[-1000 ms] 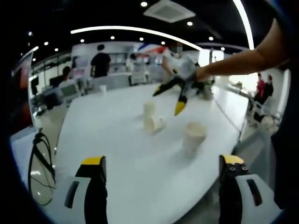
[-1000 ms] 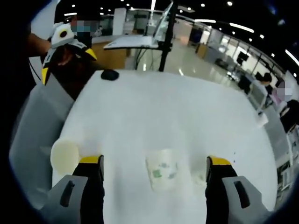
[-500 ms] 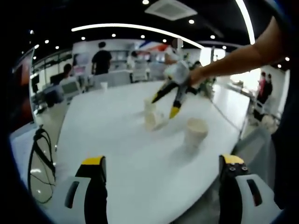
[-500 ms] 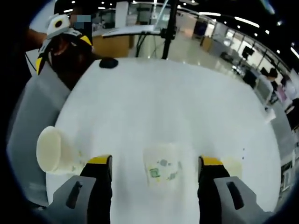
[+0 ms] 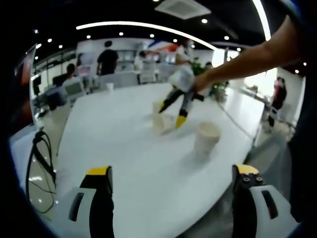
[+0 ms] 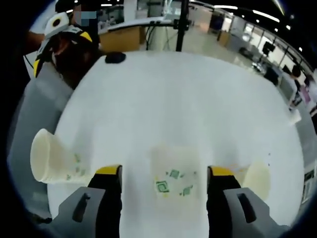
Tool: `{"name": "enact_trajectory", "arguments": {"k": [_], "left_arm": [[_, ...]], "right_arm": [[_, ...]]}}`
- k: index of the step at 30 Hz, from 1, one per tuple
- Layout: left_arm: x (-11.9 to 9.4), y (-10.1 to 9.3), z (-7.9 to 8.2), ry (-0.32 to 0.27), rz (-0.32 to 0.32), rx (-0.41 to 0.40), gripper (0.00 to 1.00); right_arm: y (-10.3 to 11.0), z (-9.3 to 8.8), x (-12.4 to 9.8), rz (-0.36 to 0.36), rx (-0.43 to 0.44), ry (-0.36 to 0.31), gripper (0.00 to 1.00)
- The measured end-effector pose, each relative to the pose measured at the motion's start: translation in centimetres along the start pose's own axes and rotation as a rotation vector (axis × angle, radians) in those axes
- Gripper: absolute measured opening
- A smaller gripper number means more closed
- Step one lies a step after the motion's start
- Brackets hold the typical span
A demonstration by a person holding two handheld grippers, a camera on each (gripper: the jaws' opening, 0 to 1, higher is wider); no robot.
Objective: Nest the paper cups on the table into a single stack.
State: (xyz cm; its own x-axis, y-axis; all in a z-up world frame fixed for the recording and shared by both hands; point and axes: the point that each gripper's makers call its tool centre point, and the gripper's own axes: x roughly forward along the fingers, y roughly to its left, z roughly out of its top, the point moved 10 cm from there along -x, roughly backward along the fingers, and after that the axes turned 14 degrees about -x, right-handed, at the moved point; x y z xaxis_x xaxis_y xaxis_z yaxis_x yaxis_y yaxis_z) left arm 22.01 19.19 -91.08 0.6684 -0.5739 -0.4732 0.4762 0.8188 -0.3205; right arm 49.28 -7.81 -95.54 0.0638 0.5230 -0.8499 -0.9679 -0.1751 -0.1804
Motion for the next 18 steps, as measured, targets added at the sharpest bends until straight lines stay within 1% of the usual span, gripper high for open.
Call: {"name": "enact_trajectory", "arguments": {"k": [7, 11, 18], "left_arm": [[-0.3, -0.1, -0.1, 0.001, 0.009, -0.008, 0.98], [-0.5, 0.0, -0.2, 0.006, 0.014, -0.014, 0.98], [-0.4, 0.0, -0.2, 0.012, 0.018, -0.025, 0.98]], "right_arm": [[-0.3, -0.3, 0.7, 0.023, 0.003, 0.01, 0.64], [-0.5, 0.1, 1.0, 0.029, -0.002, 0.009, 0.62], [-1.0, 0.7, 2.0, 0.061, -0.016, 0.018, 0.57]]}}
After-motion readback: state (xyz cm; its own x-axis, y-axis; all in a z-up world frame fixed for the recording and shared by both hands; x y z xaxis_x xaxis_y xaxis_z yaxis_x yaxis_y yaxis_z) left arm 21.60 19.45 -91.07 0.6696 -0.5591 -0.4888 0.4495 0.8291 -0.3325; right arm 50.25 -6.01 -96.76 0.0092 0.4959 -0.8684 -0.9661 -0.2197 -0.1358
